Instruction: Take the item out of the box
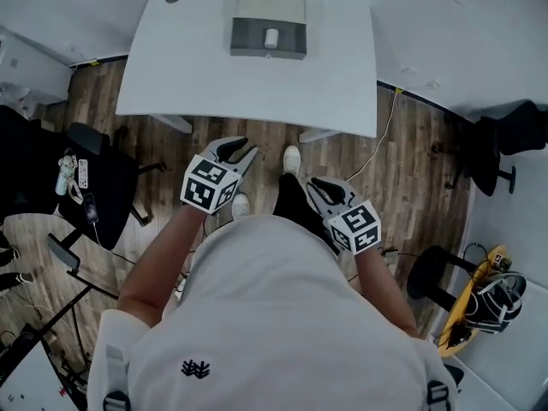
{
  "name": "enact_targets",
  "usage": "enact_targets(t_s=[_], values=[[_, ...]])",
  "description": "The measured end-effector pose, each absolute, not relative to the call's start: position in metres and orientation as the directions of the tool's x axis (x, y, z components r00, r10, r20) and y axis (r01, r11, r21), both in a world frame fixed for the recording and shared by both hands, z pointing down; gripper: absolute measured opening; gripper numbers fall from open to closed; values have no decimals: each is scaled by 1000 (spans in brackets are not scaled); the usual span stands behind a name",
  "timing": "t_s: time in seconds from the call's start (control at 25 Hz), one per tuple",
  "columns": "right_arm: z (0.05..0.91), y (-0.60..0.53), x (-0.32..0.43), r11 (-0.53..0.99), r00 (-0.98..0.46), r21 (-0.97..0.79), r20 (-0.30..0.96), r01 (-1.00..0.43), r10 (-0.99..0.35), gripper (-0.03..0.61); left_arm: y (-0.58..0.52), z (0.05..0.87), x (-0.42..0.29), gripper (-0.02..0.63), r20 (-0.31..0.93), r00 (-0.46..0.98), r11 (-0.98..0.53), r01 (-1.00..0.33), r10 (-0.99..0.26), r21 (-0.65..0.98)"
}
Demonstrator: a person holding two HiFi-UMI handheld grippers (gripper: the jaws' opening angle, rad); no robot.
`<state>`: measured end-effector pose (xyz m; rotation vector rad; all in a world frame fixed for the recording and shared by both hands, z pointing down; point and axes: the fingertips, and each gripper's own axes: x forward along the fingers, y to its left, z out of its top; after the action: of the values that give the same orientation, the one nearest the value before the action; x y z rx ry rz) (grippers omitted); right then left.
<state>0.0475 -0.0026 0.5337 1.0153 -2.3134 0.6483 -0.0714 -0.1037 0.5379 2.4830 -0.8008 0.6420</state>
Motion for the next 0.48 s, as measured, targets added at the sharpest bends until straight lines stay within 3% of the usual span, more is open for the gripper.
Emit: enact_targets(t_s=[0.48], values=[[525, -140, 111, 713, -682, -219, 567, -666, -463, 48, -270, 545, -27, 110, 628, 562, -590, -783, -539, 195]])
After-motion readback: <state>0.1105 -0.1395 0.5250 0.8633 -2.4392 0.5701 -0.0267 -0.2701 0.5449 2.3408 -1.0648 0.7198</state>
